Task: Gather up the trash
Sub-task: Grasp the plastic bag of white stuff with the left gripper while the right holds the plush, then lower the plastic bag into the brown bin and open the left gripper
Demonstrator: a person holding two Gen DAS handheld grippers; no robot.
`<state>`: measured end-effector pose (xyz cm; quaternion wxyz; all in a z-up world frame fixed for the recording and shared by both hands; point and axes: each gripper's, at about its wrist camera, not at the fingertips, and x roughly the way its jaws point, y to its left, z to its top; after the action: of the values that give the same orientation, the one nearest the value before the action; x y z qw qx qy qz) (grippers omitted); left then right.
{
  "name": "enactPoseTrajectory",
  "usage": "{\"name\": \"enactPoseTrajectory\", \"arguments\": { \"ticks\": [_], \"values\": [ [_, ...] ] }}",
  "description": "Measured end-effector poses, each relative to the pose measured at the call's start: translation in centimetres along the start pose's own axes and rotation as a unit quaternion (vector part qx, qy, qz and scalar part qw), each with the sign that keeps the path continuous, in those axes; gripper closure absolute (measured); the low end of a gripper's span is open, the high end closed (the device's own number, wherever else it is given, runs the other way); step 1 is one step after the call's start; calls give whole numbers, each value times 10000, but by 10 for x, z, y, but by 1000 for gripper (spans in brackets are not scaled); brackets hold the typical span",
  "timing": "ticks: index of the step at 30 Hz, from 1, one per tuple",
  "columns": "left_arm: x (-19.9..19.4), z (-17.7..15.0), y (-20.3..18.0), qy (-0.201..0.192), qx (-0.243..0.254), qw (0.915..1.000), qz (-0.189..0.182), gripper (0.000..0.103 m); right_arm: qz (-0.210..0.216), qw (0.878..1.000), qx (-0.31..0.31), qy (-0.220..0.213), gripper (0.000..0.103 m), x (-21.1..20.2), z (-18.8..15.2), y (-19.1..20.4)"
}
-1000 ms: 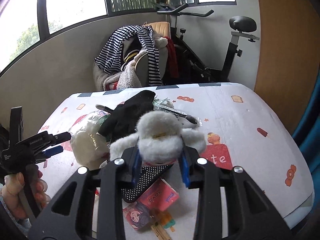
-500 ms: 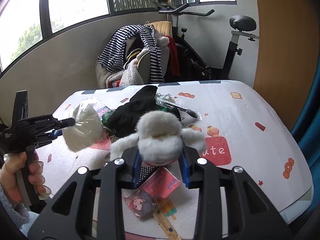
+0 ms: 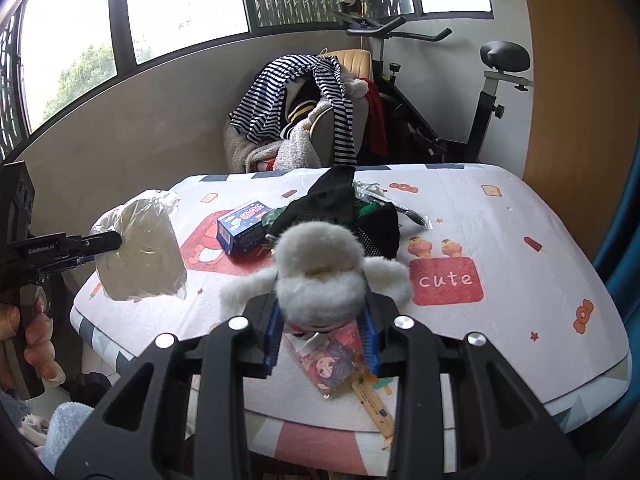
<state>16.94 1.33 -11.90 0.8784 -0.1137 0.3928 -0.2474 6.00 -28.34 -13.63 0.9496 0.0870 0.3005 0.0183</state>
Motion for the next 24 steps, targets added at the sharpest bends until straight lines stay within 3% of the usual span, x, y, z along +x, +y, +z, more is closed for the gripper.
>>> {"name": "enactPoseTrajectory", "arguments": {
  "ticks": [12, 18, 24],
  "values": [
    [-47, -114, -22, 512, 729, 9945, -551, 66, 616, 9979, -116, 156, 68, -28, -62, 20],
    [-40, -168, -25, 1010, 1099, 9882, -351, 66, 766, 9964, -253, 276, 68, -38, -93, 29],
    [-21, -203, -17, 1314, 1072, 9853, -183, 65, 700, 9965, -180, 428, 68, -39, -114, 29]
  ]
}}
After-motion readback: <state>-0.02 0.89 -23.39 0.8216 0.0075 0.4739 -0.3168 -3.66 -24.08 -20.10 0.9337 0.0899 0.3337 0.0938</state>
